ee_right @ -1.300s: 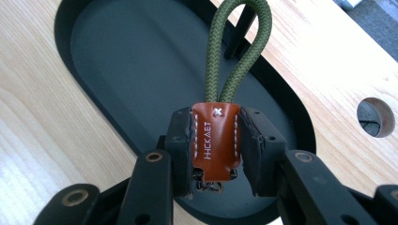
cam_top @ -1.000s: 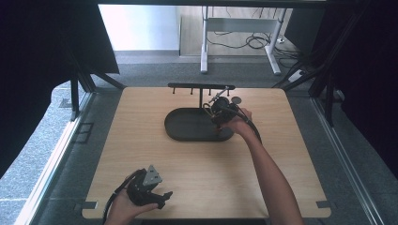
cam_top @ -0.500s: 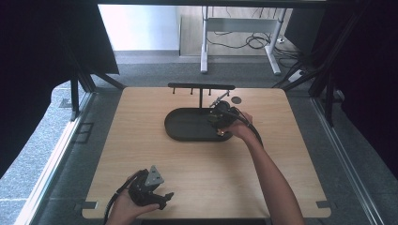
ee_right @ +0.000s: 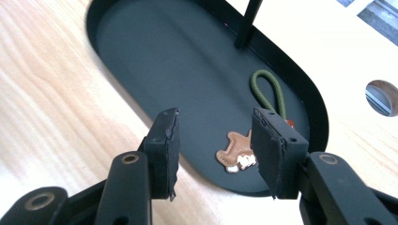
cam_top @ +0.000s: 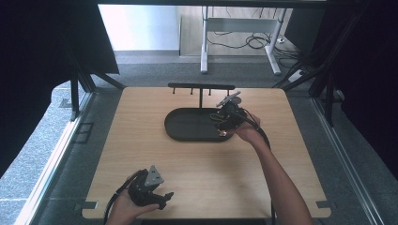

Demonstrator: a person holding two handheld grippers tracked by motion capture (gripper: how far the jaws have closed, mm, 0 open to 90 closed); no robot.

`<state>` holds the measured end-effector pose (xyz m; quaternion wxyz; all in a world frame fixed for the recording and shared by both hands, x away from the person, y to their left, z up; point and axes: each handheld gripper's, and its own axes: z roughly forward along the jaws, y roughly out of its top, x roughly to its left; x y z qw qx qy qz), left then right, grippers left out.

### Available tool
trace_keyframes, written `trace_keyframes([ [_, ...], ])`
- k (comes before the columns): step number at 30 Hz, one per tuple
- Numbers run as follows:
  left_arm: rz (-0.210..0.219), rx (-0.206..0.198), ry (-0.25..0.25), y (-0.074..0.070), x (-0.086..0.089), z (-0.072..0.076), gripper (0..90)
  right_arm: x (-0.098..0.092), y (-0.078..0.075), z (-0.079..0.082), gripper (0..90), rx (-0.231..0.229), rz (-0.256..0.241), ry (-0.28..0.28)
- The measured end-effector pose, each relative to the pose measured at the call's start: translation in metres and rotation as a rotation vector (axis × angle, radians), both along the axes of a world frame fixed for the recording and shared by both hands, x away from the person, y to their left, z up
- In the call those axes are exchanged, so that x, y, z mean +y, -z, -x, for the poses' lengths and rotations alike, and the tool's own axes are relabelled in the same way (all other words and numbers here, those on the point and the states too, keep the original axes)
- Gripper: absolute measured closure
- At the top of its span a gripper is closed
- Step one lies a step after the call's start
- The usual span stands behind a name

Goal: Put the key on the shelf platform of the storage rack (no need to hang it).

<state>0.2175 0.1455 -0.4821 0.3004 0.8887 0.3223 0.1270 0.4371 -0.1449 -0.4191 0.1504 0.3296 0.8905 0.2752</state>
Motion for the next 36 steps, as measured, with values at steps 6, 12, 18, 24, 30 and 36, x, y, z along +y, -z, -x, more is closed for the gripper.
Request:
trace_keyframes([
  [6, -0.003, 0.001, -0.001, 0.001, 0.0, 0.0, 19.5, -0.012, -0.005, 0.019, 53.4, -0.012, -0.023, -0.017],
  [12, -0.006, 0.0, -0.002, 0.0, 0.0, 0.0, 19.5, -0.031, -0.004, 0.041, 53.1, -0.022, -0.056, -0.019],
  [18, 0.002, -0.001, -0.012, 0.001, 0.0, 0.0, 19.5, -0.054, 0.001, 0.062, 52.4, -0.017, -0.099, -0.022],
  [24, 0.0, -0.001, -0.012, 0.0, 0.001, 0.0, 19.5, -0.075, 0.016, 0.087, 52.1, -0.027, -0.129, -0.014],
  [30, -0.002, -0.002, -0.015, -0.001, 0.001, 0.001, 19.5, -0.091, 0.036, 0.109, 51.7, -0.029, -0.145, 0.002],
  [36, -0.003, -0.002, -0.018, 0.0, 0.001, 0.0, 19.5, -0.1, 0.054, 0.125, 51.1, -0.022, -0.15, 0.013],
])
